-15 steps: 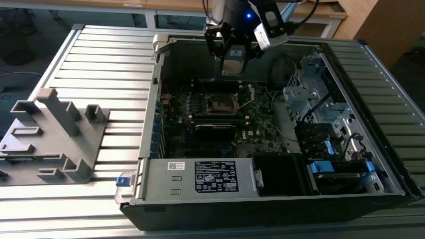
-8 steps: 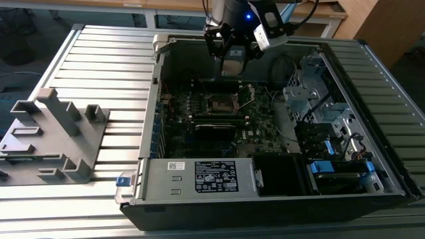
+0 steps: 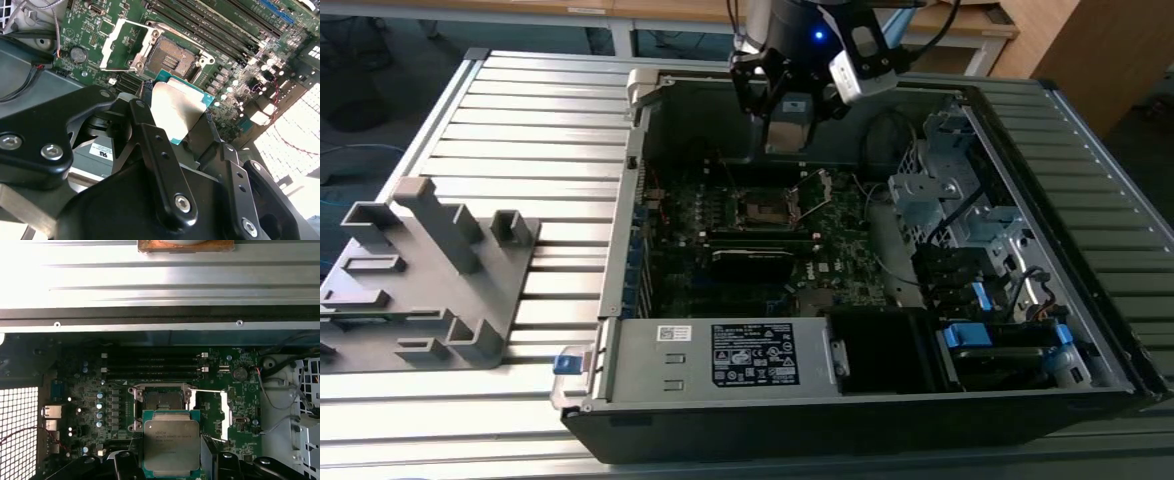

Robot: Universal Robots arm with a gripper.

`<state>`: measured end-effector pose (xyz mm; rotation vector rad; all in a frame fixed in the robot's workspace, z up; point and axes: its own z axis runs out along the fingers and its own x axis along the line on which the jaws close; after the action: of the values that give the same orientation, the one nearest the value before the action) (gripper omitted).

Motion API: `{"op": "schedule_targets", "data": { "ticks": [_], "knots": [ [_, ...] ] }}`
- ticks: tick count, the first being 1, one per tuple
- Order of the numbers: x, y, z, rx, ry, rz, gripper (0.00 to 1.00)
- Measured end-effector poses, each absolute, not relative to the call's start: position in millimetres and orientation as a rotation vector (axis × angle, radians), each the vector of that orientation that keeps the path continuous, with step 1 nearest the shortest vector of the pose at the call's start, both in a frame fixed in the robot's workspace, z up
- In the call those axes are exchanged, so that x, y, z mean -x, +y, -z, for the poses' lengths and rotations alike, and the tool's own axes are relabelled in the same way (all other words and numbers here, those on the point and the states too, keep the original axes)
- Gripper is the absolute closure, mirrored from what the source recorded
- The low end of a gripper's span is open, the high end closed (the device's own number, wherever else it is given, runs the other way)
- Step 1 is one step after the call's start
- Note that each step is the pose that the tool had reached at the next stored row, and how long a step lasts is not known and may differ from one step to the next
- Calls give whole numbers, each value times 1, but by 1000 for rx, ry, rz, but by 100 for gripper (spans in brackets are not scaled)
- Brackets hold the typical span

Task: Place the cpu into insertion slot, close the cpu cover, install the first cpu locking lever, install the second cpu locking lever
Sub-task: 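Place the cpu into insertion slot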

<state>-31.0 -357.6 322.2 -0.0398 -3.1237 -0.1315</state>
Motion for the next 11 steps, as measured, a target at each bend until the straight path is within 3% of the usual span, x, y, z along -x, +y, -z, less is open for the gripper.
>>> {"op": "schedule_targets", "data": {
  "ticks": [11],
  "knots": [
    [31, -358, -320, 40, -3124, 131, 46]
  ]
}}
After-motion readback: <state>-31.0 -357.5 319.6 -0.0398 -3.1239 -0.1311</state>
